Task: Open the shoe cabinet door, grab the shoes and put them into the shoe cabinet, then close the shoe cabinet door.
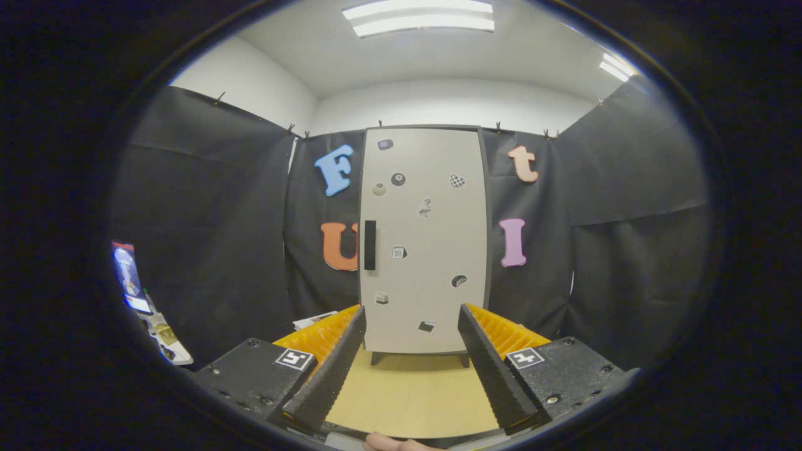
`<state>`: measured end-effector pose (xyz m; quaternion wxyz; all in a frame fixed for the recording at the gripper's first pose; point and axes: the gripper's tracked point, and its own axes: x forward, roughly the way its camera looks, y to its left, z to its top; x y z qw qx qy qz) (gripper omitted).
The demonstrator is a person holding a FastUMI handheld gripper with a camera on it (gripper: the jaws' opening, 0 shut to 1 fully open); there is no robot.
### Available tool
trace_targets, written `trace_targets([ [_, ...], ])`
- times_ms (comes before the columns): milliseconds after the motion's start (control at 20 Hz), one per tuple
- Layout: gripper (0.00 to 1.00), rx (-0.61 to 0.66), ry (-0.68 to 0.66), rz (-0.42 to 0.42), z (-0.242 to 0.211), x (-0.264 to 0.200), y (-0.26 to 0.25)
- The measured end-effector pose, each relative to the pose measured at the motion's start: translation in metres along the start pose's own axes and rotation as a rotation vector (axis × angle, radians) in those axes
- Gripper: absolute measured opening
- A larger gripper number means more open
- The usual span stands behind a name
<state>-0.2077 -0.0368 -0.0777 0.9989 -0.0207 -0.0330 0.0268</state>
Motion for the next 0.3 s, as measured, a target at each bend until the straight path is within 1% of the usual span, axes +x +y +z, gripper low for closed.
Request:
trace_targets([
  [300, 0.97, -0.013, -0.006, 0.005, -0.0021, -0.0037, -0.0004],
])
